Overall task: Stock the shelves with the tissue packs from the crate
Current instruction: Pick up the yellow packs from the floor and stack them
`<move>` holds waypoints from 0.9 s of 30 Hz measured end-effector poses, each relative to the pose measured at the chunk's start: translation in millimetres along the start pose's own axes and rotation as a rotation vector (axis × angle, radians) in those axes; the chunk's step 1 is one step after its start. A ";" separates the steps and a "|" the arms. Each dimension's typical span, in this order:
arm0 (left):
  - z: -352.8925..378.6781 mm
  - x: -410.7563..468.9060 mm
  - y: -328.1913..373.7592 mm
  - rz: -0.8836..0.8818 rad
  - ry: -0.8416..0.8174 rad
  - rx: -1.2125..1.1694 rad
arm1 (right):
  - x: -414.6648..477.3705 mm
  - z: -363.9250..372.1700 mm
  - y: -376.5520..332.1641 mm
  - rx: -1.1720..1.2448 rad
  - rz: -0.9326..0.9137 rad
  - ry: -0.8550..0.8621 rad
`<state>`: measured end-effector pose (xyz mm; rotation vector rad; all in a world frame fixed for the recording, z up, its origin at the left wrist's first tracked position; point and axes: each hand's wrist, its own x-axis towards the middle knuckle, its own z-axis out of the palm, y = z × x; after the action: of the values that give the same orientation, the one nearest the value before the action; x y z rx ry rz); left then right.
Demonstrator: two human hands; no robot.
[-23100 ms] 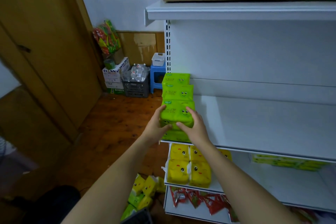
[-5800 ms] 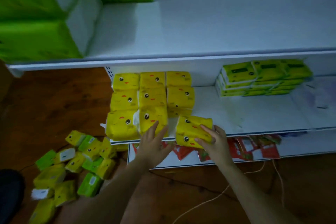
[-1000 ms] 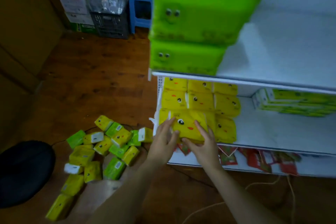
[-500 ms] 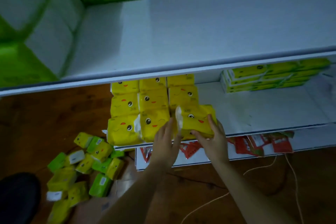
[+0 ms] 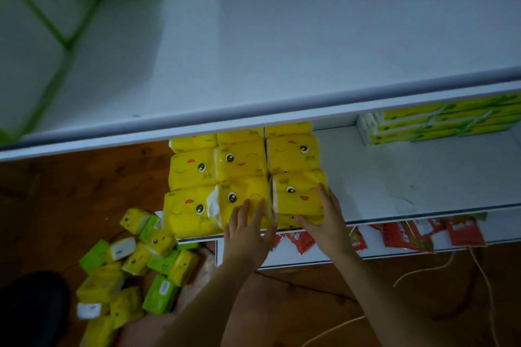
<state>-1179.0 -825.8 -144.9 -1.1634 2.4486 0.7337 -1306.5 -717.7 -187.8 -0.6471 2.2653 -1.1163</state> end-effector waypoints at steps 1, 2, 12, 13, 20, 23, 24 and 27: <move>-0.2 1.3 -0.3 -0.002 0.006 -0.013 | 1.9 1.0 -1.1 0.008 0.002 -0.011; -0.2 2.2 -0.8 -0.002 0.010 -0.032 | 3.4 2.0 -2.3 0.017 0.010 -0.022; 3.2 2.2 -3.9 0.013 0.039 -0.222 | 10.6 0.6 -4.9 -0.052 0.026 -0.052; 2.3 1.2 -3.6 0.007 0.041 -0.250 | 10.8 0.2 -4.8 -0.062 0.025 -0.053; -0.2 -6.2 -6.3 0.008 0.039 -0.242 | 13.1 2.5 -7.1 -0.101 0.035 -0.038; 2.0 -10.4 -10.7 0.001 0.055 -0.270 | 7.8 -0.4 -7.2 -0.208 0.012 -0.040; 3.1 -12.1 -11.3 -0.004 0.057 -0.286 | 4.8 -3.5 -7.1 -0.243 -0.007 -0.027; 4.3 -20.1 -9.7 -0.009 0.075 -0.316 | -6.7 -15.3 -8.0 -0.328 -0.089 -0.027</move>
<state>-1158.7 -816.1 -141.4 -1.3332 2.4467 1.1245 -1309.9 -709.3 -171.6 -0.8917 2.4393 -0.7736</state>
